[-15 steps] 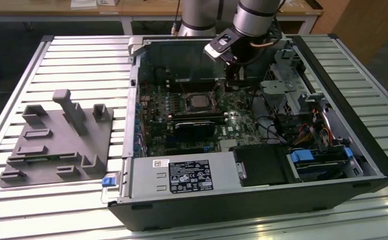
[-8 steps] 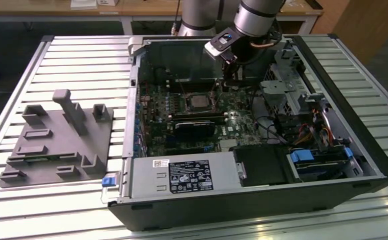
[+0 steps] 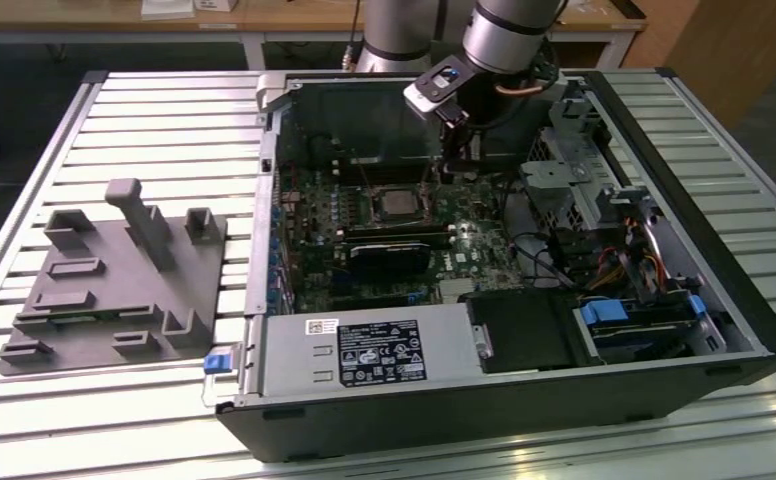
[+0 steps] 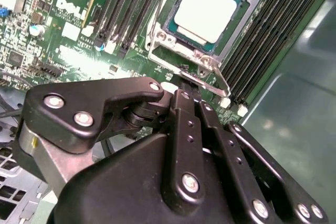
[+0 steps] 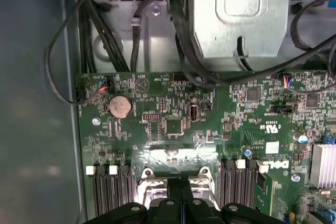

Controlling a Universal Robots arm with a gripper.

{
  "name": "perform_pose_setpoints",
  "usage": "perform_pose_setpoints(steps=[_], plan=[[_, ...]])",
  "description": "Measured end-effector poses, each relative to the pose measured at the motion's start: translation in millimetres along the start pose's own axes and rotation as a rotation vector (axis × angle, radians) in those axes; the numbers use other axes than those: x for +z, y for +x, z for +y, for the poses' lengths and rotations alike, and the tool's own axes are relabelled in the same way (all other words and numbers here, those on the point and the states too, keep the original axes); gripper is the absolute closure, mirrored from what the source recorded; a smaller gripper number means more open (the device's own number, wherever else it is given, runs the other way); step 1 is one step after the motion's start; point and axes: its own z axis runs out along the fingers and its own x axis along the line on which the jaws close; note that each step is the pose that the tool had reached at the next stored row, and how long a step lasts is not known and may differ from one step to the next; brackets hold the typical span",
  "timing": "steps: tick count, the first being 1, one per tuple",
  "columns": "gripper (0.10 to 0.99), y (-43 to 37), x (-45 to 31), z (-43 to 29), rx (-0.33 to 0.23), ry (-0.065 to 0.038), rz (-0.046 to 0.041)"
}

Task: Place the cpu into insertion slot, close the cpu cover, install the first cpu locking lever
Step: 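Close the cpu cover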

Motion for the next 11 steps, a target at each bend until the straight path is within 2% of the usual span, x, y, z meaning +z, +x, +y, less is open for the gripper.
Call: perform_pose_setpoints(steps=[11], plan=[[0.980, -0.7, 3.0, -18.4, 0.000, -0.009, 0.0004]])
